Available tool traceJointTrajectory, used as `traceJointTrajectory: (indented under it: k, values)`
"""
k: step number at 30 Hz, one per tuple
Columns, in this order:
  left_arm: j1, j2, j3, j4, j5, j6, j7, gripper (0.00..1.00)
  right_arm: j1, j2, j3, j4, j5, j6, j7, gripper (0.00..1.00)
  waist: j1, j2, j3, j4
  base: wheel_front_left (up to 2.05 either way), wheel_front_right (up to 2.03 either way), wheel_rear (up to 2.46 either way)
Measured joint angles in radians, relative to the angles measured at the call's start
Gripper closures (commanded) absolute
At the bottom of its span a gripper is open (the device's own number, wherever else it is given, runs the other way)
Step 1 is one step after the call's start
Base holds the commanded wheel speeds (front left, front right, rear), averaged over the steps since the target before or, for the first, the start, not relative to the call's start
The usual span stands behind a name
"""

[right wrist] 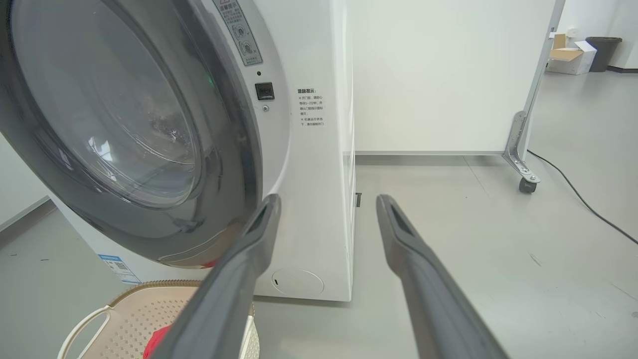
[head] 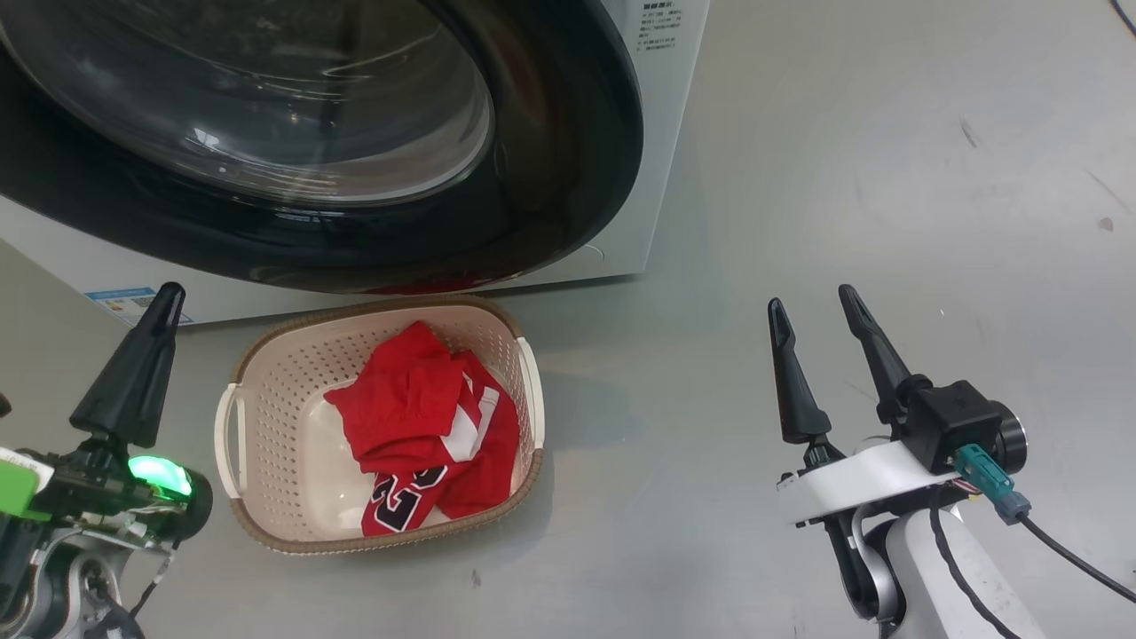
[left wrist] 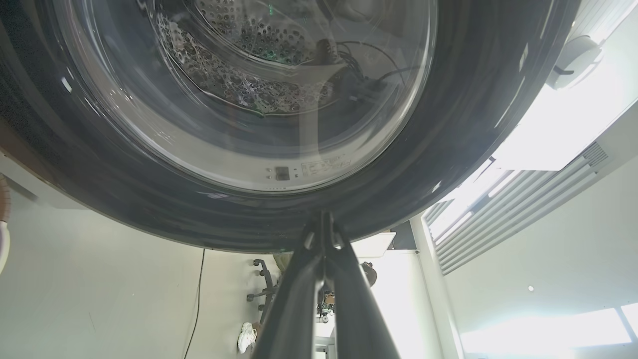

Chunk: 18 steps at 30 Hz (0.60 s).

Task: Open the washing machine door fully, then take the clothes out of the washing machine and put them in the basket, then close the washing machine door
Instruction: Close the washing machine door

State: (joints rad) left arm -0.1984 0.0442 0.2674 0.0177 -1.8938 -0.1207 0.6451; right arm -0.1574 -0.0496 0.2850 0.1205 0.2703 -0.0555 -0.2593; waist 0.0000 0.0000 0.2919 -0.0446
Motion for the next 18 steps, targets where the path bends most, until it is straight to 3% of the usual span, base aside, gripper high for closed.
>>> traceJointTrajectory:
  k: [6,7,8,10,11,12,13,18]
  values:
    - [0.062,-0.007,0.002,-0.034,0.014,0.000,0.000,1.00,0.029,0.000,-0.003,0.016,0.000,0.011,0.000,0.00,0.0000,0.0000,-0.049,0.017,0.00,0.00,0.00]
    - [0.073,-0.007,0.002,-0.038,0.024,0.000,-0.004,0.96,0.033,0.000,-0.004,0.018,-0.001,0.013,0.000,0.00,0.0000,0.0000,-0.056,0.019,0.00,0.00,0.00]
    - [0.084,-0.008,0.002,-0.040,0.043,0.000,-0.007,0.70,0.038,0.000,-0.004,0.018,-0.001,0.013,0.000,0.00,0.0000,0.0000,-0.064,0.021,0.00,0.00,0.00]
    - [0.107,-0.008,0.001,-0.048,0.064,0.000,-0.014,0.56,0.047,0.001,-0.004,0.022,-0.001,0.015,0.000,0.00,0.0000,0.0000,-0.079,0.024,0.00,0.00,0.00]
    - [0.118,-0.008,0.001,-0.052,0.077,0.000,-0.024,0.29,0.050,0.000,-0.006,0.023,-0.001,0.018,0.000,0.00,0.0000,0.0000,-0.086,0.025,0.00,0.00,0.00]
    - [0.129,-0.008,0.000,-0.058,0.092,0.000,-0.032,0.08,0.053,0.000,-0.008,0.023,-0.001,0.019,0.000,0.00,0.0000,0.0000,-0.092,0.025,0.00,0.00,0.00]
    - [0.139,-0.008,0.001,-0.065,0.118,0.000,-0.042,0.00,0.058,0.000,-0.009,0.023,-0.001,0.019,0.000,0.00,0.0000,0.0000,-0.099,0.026,0.00,0.00,0.00]
    - [0.156,-0.009,0.004,-0.103,0.200,0.000,-0.097,0.00,0.079,0.001,-0.018,0.026,-0.001,0.020,0.000,0.00,0.0000,0.0000,-0.126,0.026,0.00,0.00,0.00]
